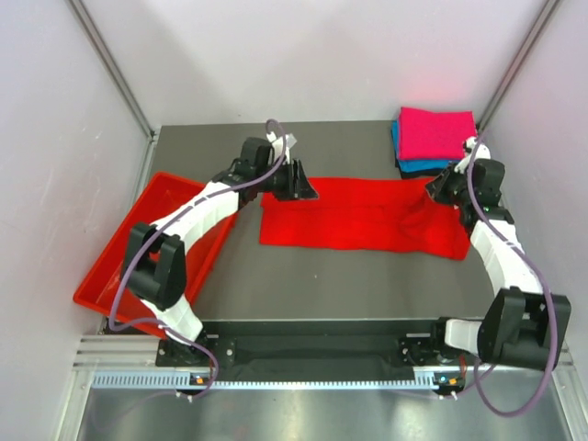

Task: Fold and stack the t-shirts
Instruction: Fold the tshirt

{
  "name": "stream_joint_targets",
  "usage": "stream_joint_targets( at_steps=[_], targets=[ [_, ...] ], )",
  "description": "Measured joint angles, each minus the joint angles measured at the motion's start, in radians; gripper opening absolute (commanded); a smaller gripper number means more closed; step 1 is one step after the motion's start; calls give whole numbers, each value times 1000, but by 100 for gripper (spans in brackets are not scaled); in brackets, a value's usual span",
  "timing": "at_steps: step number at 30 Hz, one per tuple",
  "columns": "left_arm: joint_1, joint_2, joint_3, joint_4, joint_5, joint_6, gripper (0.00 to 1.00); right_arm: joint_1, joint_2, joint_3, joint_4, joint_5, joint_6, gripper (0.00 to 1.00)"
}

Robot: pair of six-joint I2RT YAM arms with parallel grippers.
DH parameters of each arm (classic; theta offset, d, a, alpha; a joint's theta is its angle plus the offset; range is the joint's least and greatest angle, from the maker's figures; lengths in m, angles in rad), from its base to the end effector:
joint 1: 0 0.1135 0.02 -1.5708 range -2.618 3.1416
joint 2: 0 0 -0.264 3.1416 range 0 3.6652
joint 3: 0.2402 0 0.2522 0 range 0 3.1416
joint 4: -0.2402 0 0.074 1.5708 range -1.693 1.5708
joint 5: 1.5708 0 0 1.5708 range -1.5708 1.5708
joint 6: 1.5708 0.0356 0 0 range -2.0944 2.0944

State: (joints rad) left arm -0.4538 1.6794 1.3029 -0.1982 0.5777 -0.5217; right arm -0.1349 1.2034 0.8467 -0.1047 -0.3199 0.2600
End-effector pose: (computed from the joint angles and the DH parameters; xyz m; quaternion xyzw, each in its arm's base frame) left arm 0.3381 -0.1865 0.2852 0.1074 0.8463 -0.4357 0.2872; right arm 0.2712 -0.0255 0.2826 0.0824 0.8394 0.1676 0.5105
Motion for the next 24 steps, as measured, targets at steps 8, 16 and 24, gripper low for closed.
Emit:
stream_joint_targets(
  at_steps=[8,16,24],
  targets=[
    [17,31,-43,-158,-191,18,46,-84,190,65,-36,97,65,20],
    [21,31,-154,-224,-261,18,47,-154,377,291,-300,391,216,29],
    [21,31,-217,-215,-235,19,47,-81,293,328,-369,446,331,32]
  ],
)
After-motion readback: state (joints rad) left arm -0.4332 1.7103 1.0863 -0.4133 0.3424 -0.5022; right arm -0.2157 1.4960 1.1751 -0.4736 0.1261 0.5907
